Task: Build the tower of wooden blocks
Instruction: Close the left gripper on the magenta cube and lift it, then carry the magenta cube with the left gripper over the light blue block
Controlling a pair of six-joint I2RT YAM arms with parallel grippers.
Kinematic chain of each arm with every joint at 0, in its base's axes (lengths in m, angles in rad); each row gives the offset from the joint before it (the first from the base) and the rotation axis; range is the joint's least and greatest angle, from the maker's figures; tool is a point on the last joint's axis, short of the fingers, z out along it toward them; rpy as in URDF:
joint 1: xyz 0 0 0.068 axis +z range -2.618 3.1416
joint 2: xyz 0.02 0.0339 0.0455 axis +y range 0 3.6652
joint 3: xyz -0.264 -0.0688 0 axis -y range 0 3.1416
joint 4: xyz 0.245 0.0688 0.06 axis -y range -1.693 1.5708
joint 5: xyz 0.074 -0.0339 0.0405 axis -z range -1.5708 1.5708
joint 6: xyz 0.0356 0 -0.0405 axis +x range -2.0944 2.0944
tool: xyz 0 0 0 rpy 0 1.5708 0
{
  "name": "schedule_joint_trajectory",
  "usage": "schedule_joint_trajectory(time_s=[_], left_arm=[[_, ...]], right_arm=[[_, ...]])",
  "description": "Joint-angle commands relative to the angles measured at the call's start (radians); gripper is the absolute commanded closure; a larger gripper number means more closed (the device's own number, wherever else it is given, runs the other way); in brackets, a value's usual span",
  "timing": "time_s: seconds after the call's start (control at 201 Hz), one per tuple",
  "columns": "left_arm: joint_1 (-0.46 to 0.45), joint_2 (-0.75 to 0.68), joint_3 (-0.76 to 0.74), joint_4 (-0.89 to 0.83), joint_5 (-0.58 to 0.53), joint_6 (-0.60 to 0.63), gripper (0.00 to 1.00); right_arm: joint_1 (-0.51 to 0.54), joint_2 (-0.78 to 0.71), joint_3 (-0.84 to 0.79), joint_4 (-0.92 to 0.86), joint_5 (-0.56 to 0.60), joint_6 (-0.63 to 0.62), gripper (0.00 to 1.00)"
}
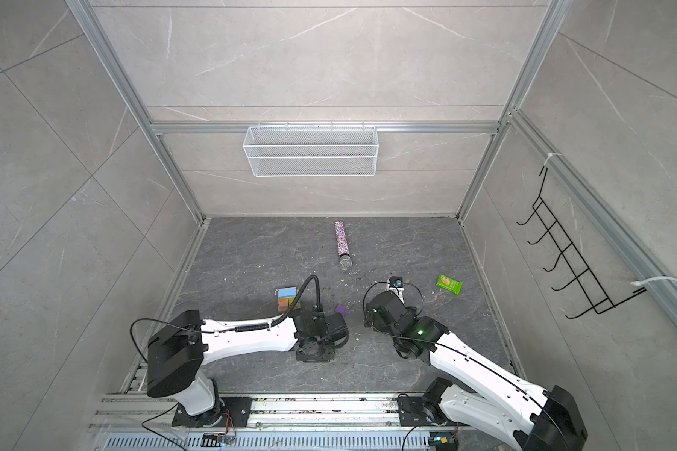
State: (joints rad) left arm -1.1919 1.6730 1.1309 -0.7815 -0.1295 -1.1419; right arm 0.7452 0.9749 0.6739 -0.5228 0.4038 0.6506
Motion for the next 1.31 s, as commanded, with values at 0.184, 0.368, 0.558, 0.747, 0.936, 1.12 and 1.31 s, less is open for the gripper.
schedule_joint_trajectory(time_s=[0.184, 0.368, 0.558, 0.747, 0.936, 1.12, 1.31], left_arm=[[0.122, -0.147, 0.033, -0.152, -0.008, 0.162, 1.00], [0.227, -0.214, 0.052, -0.201, -0.032, 0.261, 0.99], [0.353, -0.219, 0.097, -0.236, -0.004, 0.378, 0.95], [0.462, -0.208, 0.155, -0.259, 0.000, 0.466, 0.94], [0.546, -0.138, 0.222, -0.279, -0.008, 0.530, 0.93], [0.589, -0.065, 0.264, -0.251, 0.011, 0.566, 0.94], [0.609, 0.012, 0.307, -0.217, 0.025, 0.580, 0.94]], right_arm=[[-0.004, 0.056, 0.032, 0.084, -0.156, -0.080, 0.01], [-0.004, 0.041, 0.012, 0.151, -0.256, -0.116, 0.01], [0.003, 0.085, 0.020, 0.173, -0.313, -0.127, 0.02], [0.035, 0.136, 0.051, 0.166, -0.312, -0.118, 0.04], [0.067, 0.155, 0.066, 0.186, -0.313, -0.106, 0.04], [0.100, 0.164, 0.080, 0.184, -0.301, -0.100, 0.04], [0.114, 0.147, 0.075, 0.178, -0.301, -0.091, 0.04]])
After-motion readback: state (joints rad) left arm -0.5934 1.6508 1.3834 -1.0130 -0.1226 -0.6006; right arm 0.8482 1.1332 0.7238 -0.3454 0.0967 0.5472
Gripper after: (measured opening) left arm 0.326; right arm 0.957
